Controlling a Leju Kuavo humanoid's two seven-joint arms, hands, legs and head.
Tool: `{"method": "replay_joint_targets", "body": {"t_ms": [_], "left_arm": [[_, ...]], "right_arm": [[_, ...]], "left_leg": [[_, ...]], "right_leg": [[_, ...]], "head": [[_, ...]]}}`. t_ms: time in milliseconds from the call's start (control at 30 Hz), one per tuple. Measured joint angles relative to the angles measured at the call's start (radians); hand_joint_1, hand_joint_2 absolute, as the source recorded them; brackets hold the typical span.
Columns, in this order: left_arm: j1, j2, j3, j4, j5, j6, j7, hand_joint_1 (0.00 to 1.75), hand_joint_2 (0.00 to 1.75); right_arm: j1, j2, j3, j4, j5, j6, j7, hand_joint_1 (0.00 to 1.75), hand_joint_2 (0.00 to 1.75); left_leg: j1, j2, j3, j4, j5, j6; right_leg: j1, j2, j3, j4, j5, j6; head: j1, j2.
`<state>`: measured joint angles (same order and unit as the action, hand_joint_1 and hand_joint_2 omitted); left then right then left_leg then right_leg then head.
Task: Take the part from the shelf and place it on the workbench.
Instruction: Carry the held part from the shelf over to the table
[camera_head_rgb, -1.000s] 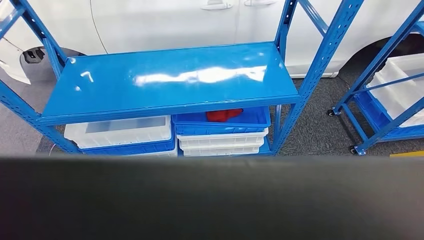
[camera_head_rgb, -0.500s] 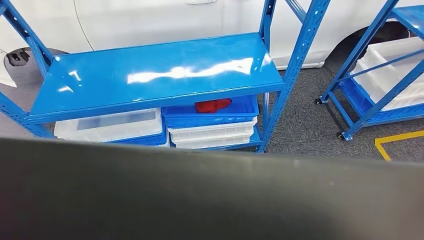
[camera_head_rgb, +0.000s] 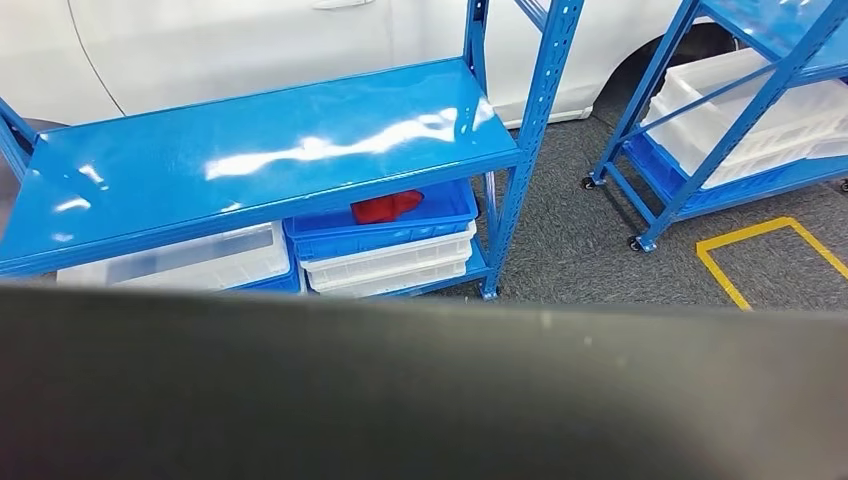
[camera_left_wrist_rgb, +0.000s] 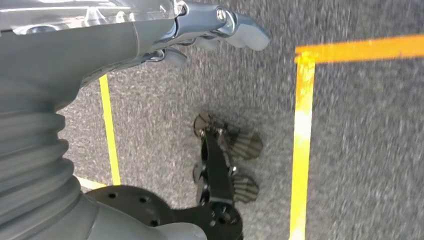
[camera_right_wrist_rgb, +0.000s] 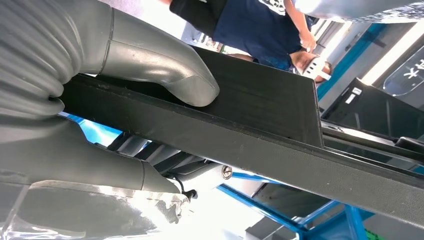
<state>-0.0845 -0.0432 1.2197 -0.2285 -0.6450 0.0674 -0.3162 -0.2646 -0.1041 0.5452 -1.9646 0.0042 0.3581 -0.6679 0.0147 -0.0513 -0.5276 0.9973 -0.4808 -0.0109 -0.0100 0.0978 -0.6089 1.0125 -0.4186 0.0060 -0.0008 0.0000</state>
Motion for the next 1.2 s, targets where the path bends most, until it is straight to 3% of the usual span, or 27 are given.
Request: {"method": "replay_joint_targets", "body": {"t_ms": [67,133,200,233,267,333,400,433,500,567,600,667,700,733,767,800,867,933,1000,1033,1100,1133,1200], "left_arm": [[-0.001,0.0,0.002,0.0,0.004,0.009,-0.001,0.0,1.75],[0.0,0.0,0.005,0.0,0.007,0.015,-0.001,0.0,1.75],[0.002,0.0,0.008,0.0,0.009,0.018,0.0,0.0,1.75],[0.002,0.0,0.009,0.0,0.01,0.018,0.0,0.0,1.75],[0.002,0.0,0.01,0.0,0.01,0.018,0.0,0.0,1.75],[-0.001,0.0,0.012,0.0,0.012,0.02,-0.001,0.0,1.75],[-0.003,0.0,0.014,0.0,0.013,0.022,-0.003,0.0,1.75],[-0.003,0.0,0.015,0.0,0.013,0.024,-0.004,0.0,1.75],[-0.004,0.0,0.016,0.0,0.01,0.028,-0.009,0.0,1.75],[-0.007,-0.001,0.016,0.0,0.006,0.031,-0.019,0.0,1.75],[-0.007,-0.001,0.016,0.0,0.004,0.032,-0.025,0.0,1.75],[-0.003,-0.002,0.016,0.0,-0.002,0.037,-0.036,0.0,1.75],[-0.001,-0.003,0.016,0.0,-0.004,0.039,-0.04,0.0,1.75],[0.001,-0.003,0.016,0.0,-0.005,0.04,-0.041,0.0,1.75],[0.002,-0.004,0.016,0.0,-0.006,0.041,-0.042,0.0,1.75],[0.002,-0.004,0.016,0.0,-0.008,0.043,-0.043,0.0,1.75],[0.002,-0.004,0.016,0.0,-0.014,0.046,-0.045,0.0,1.75],[0.002,-0.004,0.015,0.0,-0.021,0.045,-0.048,0.0,1.75],[0.0,-0.006,0.013,0.0,-0.025,0.04,-0.051,0.0,1.75],[-0.002,-0.007,0.011,0.0,-0.025,0.035,-0.054,0.0,1.75],[-0.004,-0.01,0.008,0.0,-0.029,0.026,-0.06,0.0,1.75],[-0.004,-0.01,0.006,0.0,-0.032,0.021,-0.062,0.0,1.75],[0.0,-0.01,0.002,0.0,-0.04,0.013,-0.064,0.0,1.75]], "right_arm": [[-0.002,-0.002,0.002,0.001,-0.011,-0.003,-0.004,1.75,1.75],[-0.001,-0.006,0.005,0.004,-0.017,-0.007,-0.014,1.75,1.75],[0.005,-0.011,0.007,0.009,-0.02,-0.012,-0.021,1.75,1.75],[0.008,-0.014,0.008,0.012,-0.02,-0.013,-0.022,1.75,1.75],[0.01,-0.016,0.009,0.014,-0.022,-0.014,-0.023,1.75,1.75],[0.01,-0.019,0.011,0.017,-0.028,-0.014,-0.024,1.75,1.75],[0.004,-0.02,0.012,0.021,-0.032,-0.016,-0.025,1.75,1.75],[0.0,-0.021,0.012,0.024,-0.032,-0.017,-0.025,1.75,1.75],[-0.006,-0.024,0.012,0.031,-0.03,-0.023,-0.026,1.75,1.75],[-0.013,-0.027,0.012,0.035,-0.026,-0.03,-0.026,1.75,1.75],[-0.016,-0.028,0.012,0.037,-0.021,-0.034,-0.026,1.75,1.75],[-0.021,-0.029,0.012,0.042,-0.01,-0.041,-0.026,1.75,1.75],[-0.022,-0.03,0.012,0.045,-0.004,-0.044,-0.026,1.75,1.75],[-0.022,-0.031,0.012,0.048,0.0,-0.047,-0.026,1.75,1.75],[-0.022,-0.031,0.012,0.051,0.003,-0.049,-0.026,1.75,1.75],[-0.023,-0.031,0.012,0.054,0.007,-0.052,-0.026,1.75,1.75],[-0.025,-0.031,0.013,0.059,0.015,-0.057,-0.026,1.75,1.75],[-0.029,-0.031,0.013,0.067,0.023,-0.062,-0.026,1.75,1.75],[-0.034,-0.031,0.013,0.084,0.031,-0.068,-0.026,1.75,1.75],[-0.035,-0.031,0.012,0.095,0.037,-0.072,-0.026,1.75,1.75],[-0.041,-0.03,0.007,0.117,0.049,-0.083,-0.026,1.75,1.75],[-0.043,-0.03,0.004,0.127,0.053,-0.091,-0.026,1.75,1.75],[-0.044,-0.029,-0.005,0.144,0.057,-0.105,-0.026,1.75,1.75]], "left_leg": [[0.003,0.022,0.0,-0.01,0.01,0.014],[0.002,0.046,-0.004,-0.013,0.014,0.023],[-0.001,0.07,-0.008,-0.011,0.015,0.025],[-0.002,0.082,-0.01,-0.01,0.015,0.025],[-0.002,0.092,-0.01,-0.009,0.014,0.024],[-0.004,0.11,-0.009,-0.007,0.012,0.021],[-0.009,0.125,-0.009,-0.003,0.008,0.013],[-0.011,0.133,-0.009,-0.002,0.007,0.008],[-0.013,0.146,-0.008,-0.001,0.005,-0.002],[-0.009,0.121,-0.017,0.023,-0.018,-0.013],[-0.006,0.099,-0.034,0.065,-0.046,-0.018],[-0.003,0.065,-0.093,0.203,-0.115,-0.024],[-0.002,0.061,-0.121,0.265,-0.137,-0.026],[-0.002,0.06,-0.136,0.296,-0.138,-0.028],[-0.001,0.059,-0.132,0.286,-0.119,-0.028],[0.001,0.055,-0.109,0.235,-0.084,-0.028],[0.007,0.022,-0.046,0.094,-0.018,-0.025],[0.008,-0.007,-0.016,0.022,-0.001,-0.019],[0.006,0.002,-0.015,0.015,-0.001,-0.008],[0.007,0.012,-0.015,0.011,0.003,0.0],[0.009,0.034,-0.016,0.002,0.013,0.015],[0.007,0.046,-0.017,0.0,0.015,0.02],[0.003,0.069,-0.021,0.001,0.016,0.022]], "right_leg": [[0.002,-0.031,-0.018,0.033,-0.024,0.01],[0.003,-0.074,-0.072,0.149,-0.091,0.017],[-0.001,-0.086,-0.127,0.277,-0.143,0.023],[-0.003,-0.088,-0.132,0.296,-0.143,0.025],[-0.004,-0.092,-0.116,0.273,-0.125,0.025],[-0.002,-0.12,-0.036,0.132,-0.066,0.019],[0.007,-0.15,0.022,0.018,-0.034,0.005],[0.011,-0.155,0.029,0.0,-0.034,-0.002],[0.012,-0.137,0.026,-0.003,-0.031,-0.013],[0.007,-0.122,0.026,-0.01,-0.024,-0.025],[0.004,-0.114,0.026,-0.013,-0.021,-0.03],[0.004,-0.096,0.024,-0.013,-0.018,-0.035],[0.005,-0.086,0.023,-0.012,-0.018,-0.035],[0.005,-0.074,0.023,-0.011,-0.018,-0.035],[0.004,-0.063,0.023,-0.009,-0.018,-0.035],[0.004,-0.051,0.023,-0.007,-0.018,-0.034],[0.004,-0.029,0.022,0.001,-0.019,-0.027],[0.003,-0.009,0.012,0.007,-0.017,-0.015],[0.001,0.009,0.003,0.006,-0.009,0.0],[0.001,0.005,-0.001,0.008,-0.01,0.005],[0.003,-0.033,-0.028,0.059,-0.043,0.011],[0.003,-0.06,-0.054,0.117,-0.076,0.013],[0.001,-0.085,-0.117,0.254,-0.135,0.017]], "head": [[0.004,0.0],[0.008,0.0],[0.009,0.0],[0.009,0.0],[0.009,0.0],[0.009,0.0],[0.009,0.0],[0.008,0.0],[0.008,0.0],[0.007,0.0],[0.007,0.0],[0.006,0.0],[0.006,0.0],[0.006,0.0],[0.006,0.0],[0.006,0.0],[0.006,0.0],[0.006,0.0],[0.006,0.0],[0.007,0.0],[0.012,0.0],[0.015,0.0],[0.018,0.0]]}}
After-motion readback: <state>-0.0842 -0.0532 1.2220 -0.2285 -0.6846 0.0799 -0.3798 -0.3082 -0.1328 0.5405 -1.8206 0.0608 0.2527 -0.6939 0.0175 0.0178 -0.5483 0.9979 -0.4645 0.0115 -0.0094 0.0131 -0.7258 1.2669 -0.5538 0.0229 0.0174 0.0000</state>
